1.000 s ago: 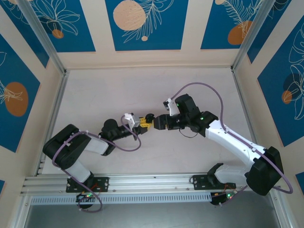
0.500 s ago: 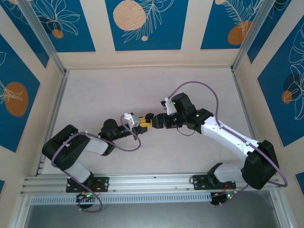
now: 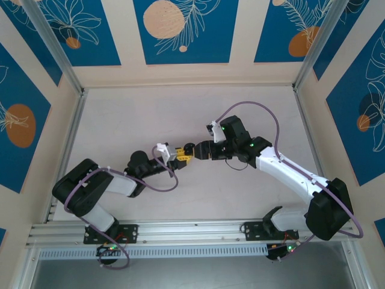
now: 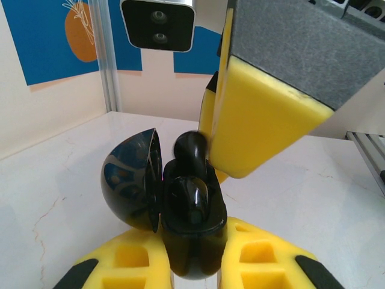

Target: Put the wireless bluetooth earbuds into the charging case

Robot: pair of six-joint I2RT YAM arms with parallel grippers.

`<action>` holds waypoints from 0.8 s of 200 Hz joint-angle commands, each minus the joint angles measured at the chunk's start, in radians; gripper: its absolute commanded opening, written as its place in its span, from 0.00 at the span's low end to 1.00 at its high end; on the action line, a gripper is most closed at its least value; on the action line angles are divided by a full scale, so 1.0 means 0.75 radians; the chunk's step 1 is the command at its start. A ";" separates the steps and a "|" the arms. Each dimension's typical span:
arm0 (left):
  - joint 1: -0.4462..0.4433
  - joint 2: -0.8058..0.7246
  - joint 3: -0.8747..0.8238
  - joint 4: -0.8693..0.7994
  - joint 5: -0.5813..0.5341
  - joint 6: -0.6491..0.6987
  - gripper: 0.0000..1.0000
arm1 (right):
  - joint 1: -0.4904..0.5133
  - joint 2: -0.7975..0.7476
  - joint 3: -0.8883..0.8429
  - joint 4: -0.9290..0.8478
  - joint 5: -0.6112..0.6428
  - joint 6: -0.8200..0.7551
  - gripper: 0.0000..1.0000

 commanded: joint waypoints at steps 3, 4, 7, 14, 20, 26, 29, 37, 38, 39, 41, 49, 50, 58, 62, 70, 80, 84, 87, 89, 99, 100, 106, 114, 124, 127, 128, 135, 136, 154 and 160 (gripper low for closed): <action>-0.015 -0.031 -0.021 0.055 0.003 0.002 0.14 | -0.011 -0.034 -0.006 0.028 -0.026 -0.021 0.60; -0.015 -0.031 -0.021 0.055 0.003 0.002 0.14 | -0.011 -0.035 -0.006 0.028 -0.027 -0.021 0.60; -0.015 -0.032 -0.021 0.054 0.003 0.002 0.14 | -0.013 -0.036 -0.008 0.030 -0.028 -0.021 0.60; -0.015 -0.033 -0.021 0.055 0.004 0.002 0.14 | -0.014 -0.036 -0.011 0.032 -0.033 -0.020 0.60; -0.015 -0.033 -0.021 0.056 0.003 0.002 0.14 | -0.015 -0.039 -0.014 0.034 -0.038 -0.020 0.60; -0.015 -0.034 -0.023 0.054 0.004 0.002 0.14 | -0.017 -0.040 -0.017 0.038 -0.044 -0.021 0.60; -0.015 -0.034 -0.023 0.055 0.003 0.002 0.14 | -0.018 -0.040 -0.018 0.040 -0.049 -0.021 0.61; -0.015 -0.035 -0.023 0.054 0.002 0.002 0.14 | -0.019 -0.044 -0.021 0.047 -0.061 -0.021 0.60; -0.015 -0.036 -0.023 0.054 0.001 0.002 0.14 | -0.019 -0.045 -0.022 0.048 -0.062 -0.022 0.60; -0.015 -0.035 -0.023 0.055 0.002 0.002 0.14 | -0.019 -0.046 -0.022 0.049 -0.064 -0.023 0.60; -0.014 -0.035 -0.023 0.055 0.001 0.003 0.14 | -0.019 -0.047 -0.024 0.051 -0.069 -0.023 0.60; -0.015 -0.037 -0.025 0.054 0.001 0.002 0.14 | -0.020 -0.057 -0.029 0.062 -0.088 -0.029 0.60; -0.015 -0.037 -0.025 0.054 0.001 0.002 0.14 | -0.021 -0.059 -0.031 0.062 -0.091 -0.030 0.60; -0.014 -0.039 -0.025 0.054 0.003 0.004 0.14 | -0.025 -0.076 -0.037 0.072 -0.109 -0.037 0.60; -0.014 -0.039 -0.027 0.054 0.003 0.004 0.14 | -0.028 -0.086 -0.040 0.079 -0.118 -0.039 0.60; -0.014 -0.040 -0.027 0.054 0.011 0.004 0.14 | -0.038 -0.112 -0.052 0.099 -0.148 -0.049 0.60; -0.014 -0.041 -0.025 0.057 0.027 0.002 0.14 | -0.057 -0.143 -0.070 0.129 -0.196 -0.054 0.60; -0.015 -0.041 -0.025 0.056 0.037 0.001 0.14 | -0.068 -0.156 -0.078 0.143 -0.221 -0.056 0.60; -0.014 -0.043 -0.024 0.056 0.045 0.000 0.14 | -0.084 -0.167 -0.085 0.156 -0.253 -0.058 0.60; -0.014 -0.044 -0.023 0.055 0.050 -0.002 0.14 | -0.091 -0.172 -0.089 0.162 -0.268 -0.060 0.60; -0.015 -0.049 -0.023 0.056 0.076 -0.008 0.14 | -0.127 -0.187 -0.098 0.179 -0.350 -0.073 0.60; -0.014 -0.050 -0.023 0.056 0.078 -0.007 0.14 | -0.131 -0.188 -0.098 0.178 -0.358 -0.074 0.60; -0.015 -0.053 -0.021 0.056 0.094 -0.015 0.14 | -0.151 -0.194 -0.101 0.182 -0.403 -0.089 0.60; -0.015 -0.059 -0.019 0.056 0.115 -0.021 0.14 | -0.174 -0.195 -0.098 0.182 -0.461 -0.114 0.60; -0.015 -0.065 -0.017 0.056 0.139 -0.026 0.14 | -0.197 -0.189 -0.092 0.182 -0.520 -0.137 0.60; -0.015 -0.067 -0.017 0.056 0.146 -0.028 0.14 | -0.201 -0.186 -0.090 0.182 -0.536 -0.141 0.60; -0.015 -0.068 -0.017 0.056 0.147 -0.029 0.14 | -0.203 -0.185 -0.090 0.183 -0.541 -0.144 0.60; -0.015 -0.075 -0.016 0.056 0.163 -0.032 0.14 | -0.214 -0.175 -0.084 0.189 -0.579 -0.157 0.60; -0.015 -0.075 -0.015 0.056 0.165 -0.033 0.14 | -0.215 -0.174 -0.083 0.190 -0.584 -0.159 0.60; -0.016 -0.087 -0.011 0.056 0.195 -0.046 0.14 | -0.231 -0.130 -0.064 0.198 -0.646 -0.182 0.60; -0.016 -0.091 -0.010 0.055 0.204 -0.053 0.14 | -0.232 -0.112 -0.055 0.202 -0.664 -0.188 0.60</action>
